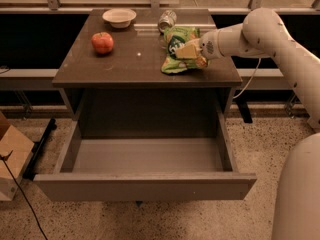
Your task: Place green rice chip bag into top drawer
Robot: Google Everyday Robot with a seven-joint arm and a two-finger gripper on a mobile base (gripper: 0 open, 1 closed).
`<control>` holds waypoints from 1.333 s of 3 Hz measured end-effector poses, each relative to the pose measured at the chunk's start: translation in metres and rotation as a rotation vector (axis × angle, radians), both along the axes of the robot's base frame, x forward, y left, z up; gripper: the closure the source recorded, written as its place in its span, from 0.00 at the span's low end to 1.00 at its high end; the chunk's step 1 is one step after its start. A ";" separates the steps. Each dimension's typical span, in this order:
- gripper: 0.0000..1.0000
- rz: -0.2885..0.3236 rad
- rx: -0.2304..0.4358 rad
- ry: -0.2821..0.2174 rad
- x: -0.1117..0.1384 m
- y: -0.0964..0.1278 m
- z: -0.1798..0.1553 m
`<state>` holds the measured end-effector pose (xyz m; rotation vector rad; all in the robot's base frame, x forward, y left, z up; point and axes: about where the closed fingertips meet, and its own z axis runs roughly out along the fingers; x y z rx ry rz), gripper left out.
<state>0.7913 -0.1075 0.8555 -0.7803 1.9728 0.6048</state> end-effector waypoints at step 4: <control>0.00 0.018 -0.077 -0.074 -0.026 -0.004 0.019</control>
Offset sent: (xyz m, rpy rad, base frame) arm 0.0000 0.0000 0.0001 0.0000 0.0000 0.0000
